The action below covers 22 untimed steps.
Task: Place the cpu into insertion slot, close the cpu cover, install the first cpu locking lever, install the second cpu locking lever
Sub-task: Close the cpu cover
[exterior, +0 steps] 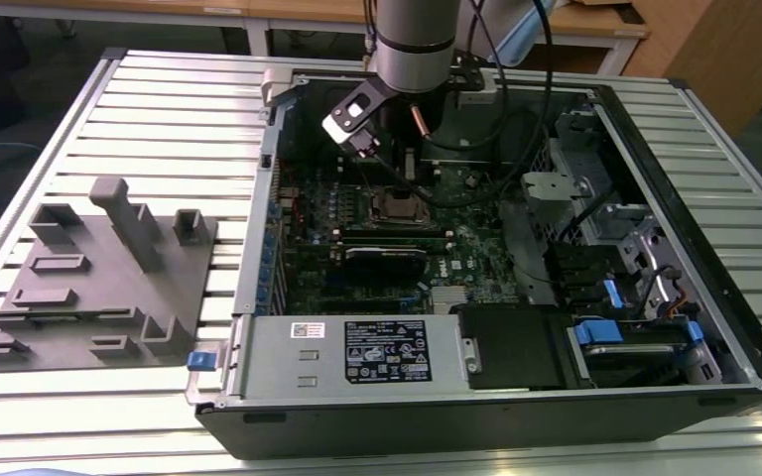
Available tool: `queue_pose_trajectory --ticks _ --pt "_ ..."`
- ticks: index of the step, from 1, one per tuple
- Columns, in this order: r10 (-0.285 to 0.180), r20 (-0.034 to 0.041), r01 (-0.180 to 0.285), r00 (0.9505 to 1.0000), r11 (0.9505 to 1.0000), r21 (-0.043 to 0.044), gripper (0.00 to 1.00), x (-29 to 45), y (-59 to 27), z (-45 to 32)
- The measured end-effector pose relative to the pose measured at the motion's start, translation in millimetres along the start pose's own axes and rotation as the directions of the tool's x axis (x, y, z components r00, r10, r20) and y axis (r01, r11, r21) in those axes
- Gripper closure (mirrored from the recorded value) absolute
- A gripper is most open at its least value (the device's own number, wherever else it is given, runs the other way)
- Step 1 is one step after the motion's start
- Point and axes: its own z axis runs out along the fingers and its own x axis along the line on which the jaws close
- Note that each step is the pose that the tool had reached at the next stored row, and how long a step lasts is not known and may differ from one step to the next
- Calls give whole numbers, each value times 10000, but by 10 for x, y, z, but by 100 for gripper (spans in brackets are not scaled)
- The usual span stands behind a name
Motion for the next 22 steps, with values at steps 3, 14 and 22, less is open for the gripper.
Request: queue_pose_trajectory --ticks 3,14,22 --pt "-308 -18 308 9995 9995 -7 89 0 0 1" --pt "-2229 -123 2228 9748 9748 -63 89 0 -1 8" --pt "-3616 -196 3615 9321 9323 -120 89 0 -1 11"
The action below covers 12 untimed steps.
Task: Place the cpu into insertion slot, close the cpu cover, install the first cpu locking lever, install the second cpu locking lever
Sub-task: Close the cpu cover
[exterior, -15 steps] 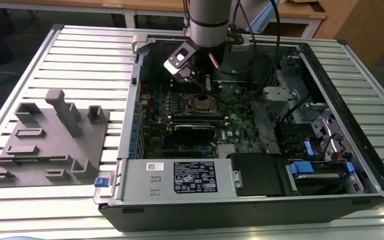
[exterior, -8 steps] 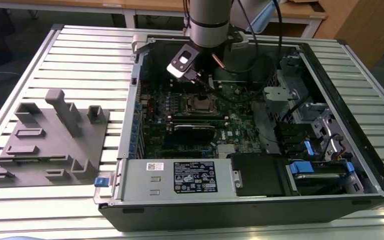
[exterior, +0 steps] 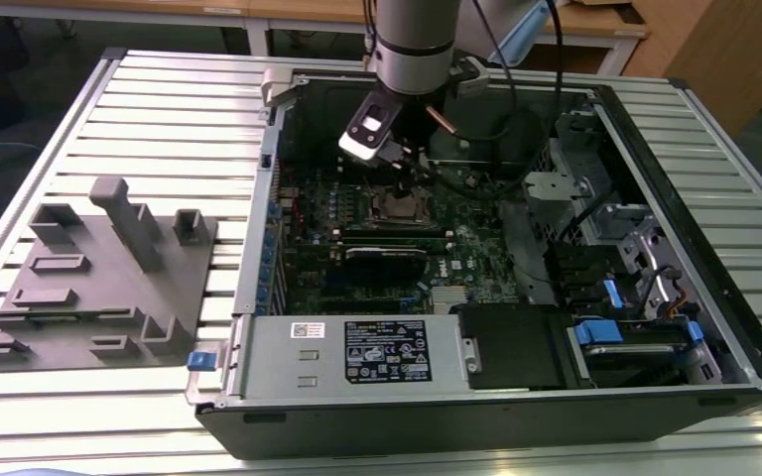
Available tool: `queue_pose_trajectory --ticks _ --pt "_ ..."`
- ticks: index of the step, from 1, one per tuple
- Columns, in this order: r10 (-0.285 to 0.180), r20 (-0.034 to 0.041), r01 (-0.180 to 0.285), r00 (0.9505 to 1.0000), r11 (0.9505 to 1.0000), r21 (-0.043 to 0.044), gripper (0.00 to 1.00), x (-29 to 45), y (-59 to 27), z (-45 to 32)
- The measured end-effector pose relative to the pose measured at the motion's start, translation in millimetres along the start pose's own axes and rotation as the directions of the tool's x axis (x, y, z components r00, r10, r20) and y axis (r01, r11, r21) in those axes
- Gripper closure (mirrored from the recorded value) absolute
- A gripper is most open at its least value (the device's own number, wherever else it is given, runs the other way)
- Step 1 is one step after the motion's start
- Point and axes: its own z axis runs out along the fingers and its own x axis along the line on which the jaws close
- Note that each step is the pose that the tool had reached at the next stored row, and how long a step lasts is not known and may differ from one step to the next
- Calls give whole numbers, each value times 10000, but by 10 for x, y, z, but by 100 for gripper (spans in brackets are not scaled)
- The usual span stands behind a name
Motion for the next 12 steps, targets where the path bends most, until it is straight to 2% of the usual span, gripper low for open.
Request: queue_pose_trajectory --ticks 3,6,8,12 --pt "-550 -31 550 9985 9985 -12 89 0 0 1" --pt "-1086 -62 1086 9941 9941 -27 89 0 0 3" --pt "-1443 -82 1443 9895 9895 -37 89 0 0 4" --pt "-2165 -121 2164 9762 9763 -61 89 0 0 6"
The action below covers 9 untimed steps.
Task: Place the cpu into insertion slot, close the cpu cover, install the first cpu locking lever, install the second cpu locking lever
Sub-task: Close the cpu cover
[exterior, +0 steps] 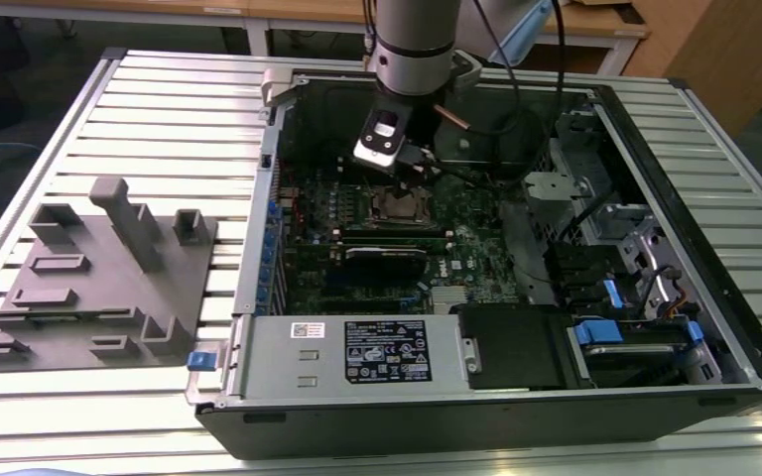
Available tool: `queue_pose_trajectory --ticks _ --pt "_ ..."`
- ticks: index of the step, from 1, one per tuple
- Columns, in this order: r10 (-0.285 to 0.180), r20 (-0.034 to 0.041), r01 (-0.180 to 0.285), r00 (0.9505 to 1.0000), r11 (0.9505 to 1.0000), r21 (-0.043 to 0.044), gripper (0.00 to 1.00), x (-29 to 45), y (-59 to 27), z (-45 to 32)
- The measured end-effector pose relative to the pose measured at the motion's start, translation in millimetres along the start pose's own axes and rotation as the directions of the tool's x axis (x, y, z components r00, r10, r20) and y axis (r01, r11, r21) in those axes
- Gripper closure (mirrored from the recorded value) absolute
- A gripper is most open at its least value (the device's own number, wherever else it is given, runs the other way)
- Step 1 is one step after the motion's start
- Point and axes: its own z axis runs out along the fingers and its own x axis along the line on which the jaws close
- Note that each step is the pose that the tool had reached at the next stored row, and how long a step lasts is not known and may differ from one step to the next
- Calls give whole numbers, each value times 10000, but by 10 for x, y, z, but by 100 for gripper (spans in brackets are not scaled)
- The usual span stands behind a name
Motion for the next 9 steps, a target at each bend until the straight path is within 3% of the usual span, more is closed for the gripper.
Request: queue_pose_trajectory --ticks 3,9 --pt "-397 -22 397 9992 9992 -9 89 0 0 1" --pt "-404 -23 404 9992 9992 -10 89 0 0 1"
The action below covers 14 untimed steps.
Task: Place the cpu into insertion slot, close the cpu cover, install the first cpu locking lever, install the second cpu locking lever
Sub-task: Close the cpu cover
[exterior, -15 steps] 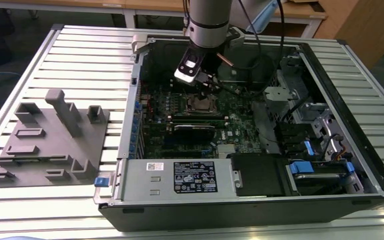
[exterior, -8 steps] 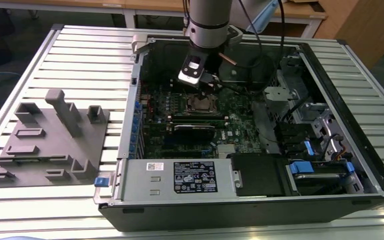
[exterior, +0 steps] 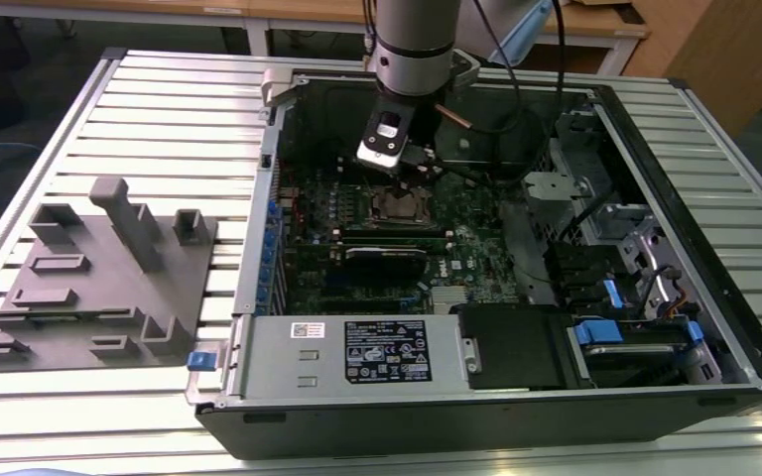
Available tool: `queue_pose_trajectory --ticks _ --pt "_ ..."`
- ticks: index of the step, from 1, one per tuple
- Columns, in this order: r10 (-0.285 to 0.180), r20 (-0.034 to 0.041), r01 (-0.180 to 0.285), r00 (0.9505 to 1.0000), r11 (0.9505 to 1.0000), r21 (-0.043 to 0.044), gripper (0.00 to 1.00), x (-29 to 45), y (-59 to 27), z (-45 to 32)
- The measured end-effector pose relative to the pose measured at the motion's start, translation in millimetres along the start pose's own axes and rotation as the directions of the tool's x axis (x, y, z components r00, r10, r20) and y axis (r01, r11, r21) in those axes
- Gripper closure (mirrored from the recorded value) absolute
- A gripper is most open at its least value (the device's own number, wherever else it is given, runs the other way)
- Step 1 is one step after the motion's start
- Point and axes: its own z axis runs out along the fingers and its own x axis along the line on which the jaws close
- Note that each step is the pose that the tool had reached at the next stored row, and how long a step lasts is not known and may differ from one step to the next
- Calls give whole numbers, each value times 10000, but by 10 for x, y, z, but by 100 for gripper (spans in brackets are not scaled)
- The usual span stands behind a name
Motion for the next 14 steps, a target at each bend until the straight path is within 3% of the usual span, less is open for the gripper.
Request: queue_pose_trajectory --ticks 7,14 --pt "-525 -31 525 9986 9986 -13 89 0 0 0" --pt "-600 -37 600 9982 9982 -15 89 0 0 1"
